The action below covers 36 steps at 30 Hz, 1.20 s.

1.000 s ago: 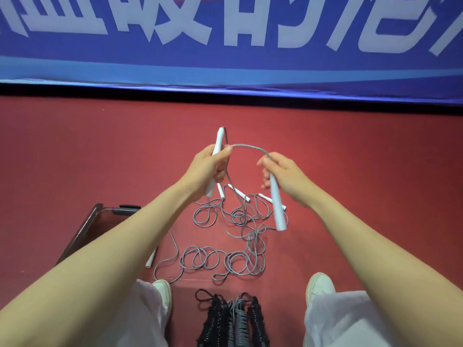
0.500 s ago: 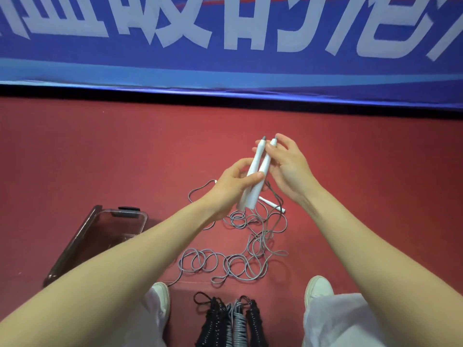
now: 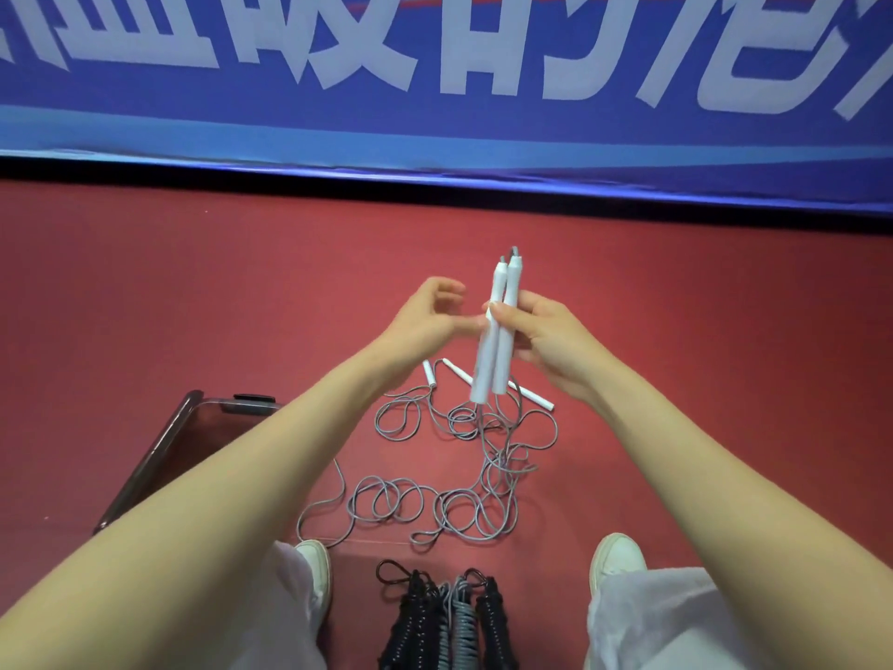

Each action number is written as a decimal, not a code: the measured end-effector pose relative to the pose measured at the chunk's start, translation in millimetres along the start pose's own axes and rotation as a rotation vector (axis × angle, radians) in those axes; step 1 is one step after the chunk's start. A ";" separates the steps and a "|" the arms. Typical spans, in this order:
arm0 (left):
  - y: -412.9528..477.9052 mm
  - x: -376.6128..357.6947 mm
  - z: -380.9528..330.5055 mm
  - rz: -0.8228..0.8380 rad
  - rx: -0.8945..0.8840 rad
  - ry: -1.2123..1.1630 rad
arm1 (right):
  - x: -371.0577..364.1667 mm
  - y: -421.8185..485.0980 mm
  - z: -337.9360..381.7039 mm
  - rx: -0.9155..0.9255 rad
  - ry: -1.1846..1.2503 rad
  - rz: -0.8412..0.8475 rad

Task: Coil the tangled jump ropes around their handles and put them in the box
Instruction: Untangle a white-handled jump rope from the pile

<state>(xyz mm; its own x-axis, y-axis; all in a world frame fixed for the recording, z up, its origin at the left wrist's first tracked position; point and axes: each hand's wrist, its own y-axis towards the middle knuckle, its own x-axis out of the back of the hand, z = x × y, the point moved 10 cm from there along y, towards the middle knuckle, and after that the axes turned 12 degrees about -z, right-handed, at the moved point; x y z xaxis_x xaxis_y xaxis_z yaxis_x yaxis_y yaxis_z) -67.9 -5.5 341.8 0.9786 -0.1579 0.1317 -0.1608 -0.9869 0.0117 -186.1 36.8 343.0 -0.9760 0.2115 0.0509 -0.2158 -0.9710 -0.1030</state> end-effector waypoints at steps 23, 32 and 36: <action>-1.6 25.0 -28.3 0.003 -0.020 -0.310 | -6.2 -23.1 31.3 0.547 -0.632 0.006; -3.8 21.9 -26.8 -0.013 0.058 -0.414 | -8.4 -24.6 34.5 0.619 -0.695 -0.001; -3.0 21.9 -27.2 -0.015 0.078 -0.454 | -3.2 -22.1 26.9 0.532 -0.588 0.074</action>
<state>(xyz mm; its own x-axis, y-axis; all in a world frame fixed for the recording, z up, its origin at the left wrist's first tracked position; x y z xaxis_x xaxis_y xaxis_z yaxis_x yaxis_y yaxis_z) -49.4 -5.2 371.7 0.9406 -0.1245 -0.3158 -0.1529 -0.9860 -0.0665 -177.5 54.6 371.8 -0.7807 0.1952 0.5937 0.0357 -0.9345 0.3541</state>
